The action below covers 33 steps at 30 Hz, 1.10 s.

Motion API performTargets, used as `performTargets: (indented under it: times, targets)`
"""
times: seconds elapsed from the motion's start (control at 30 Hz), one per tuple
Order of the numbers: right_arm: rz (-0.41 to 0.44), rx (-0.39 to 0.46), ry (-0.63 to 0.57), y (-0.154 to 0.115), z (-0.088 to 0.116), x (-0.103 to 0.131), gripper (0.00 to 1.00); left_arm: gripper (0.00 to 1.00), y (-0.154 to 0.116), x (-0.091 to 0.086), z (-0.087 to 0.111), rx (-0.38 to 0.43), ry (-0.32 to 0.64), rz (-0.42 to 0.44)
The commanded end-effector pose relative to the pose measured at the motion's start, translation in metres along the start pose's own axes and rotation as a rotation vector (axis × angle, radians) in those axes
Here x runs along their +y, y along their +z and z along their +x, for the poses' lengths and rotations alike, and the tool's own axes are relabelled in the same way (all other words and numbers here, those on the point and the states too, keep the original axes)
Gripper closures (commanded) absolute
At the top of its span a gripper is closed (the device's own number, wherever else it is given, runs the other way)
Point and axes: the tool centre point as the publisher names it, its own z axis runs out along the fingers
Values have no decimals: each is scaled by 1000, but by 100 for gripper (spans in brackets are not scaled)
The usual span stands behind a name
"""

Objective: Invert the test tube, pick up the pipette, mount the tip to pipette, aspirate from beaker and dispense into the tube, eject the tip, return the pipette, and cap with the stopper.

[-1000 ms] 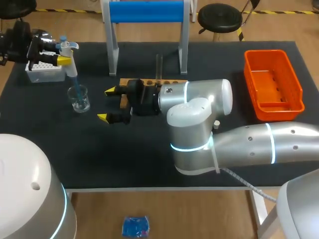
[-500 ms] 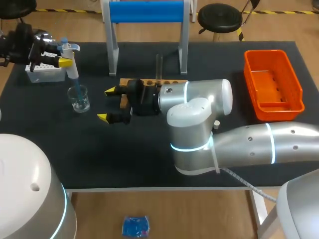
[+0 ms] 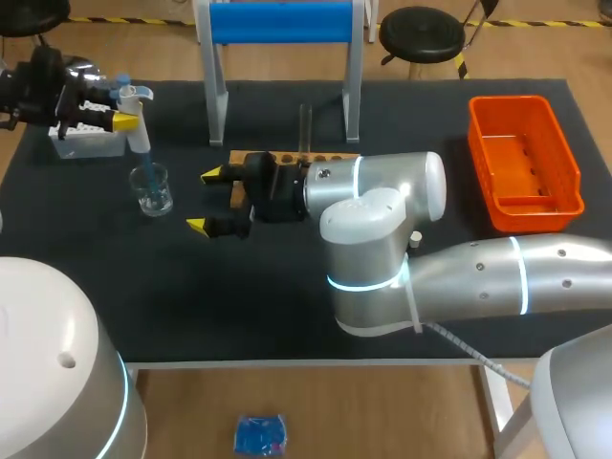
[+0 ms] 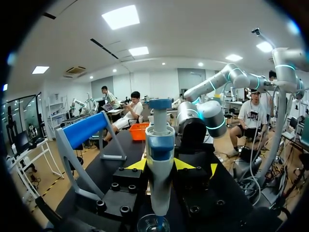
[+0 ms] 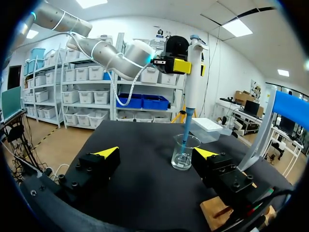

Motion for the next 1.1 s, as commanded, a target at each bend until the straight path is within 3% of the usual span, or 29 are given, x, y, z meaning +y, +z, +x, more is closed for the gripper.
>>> performTargets:
  times: [0.03,1.1]
  targets:
    - [-2,-1,0,0,0,-1,0,100,-2,1,-3,4,2,0]
    - [-2,-1,0,0,0,-1,0,100,-3,6,-6,7,-9,-3]
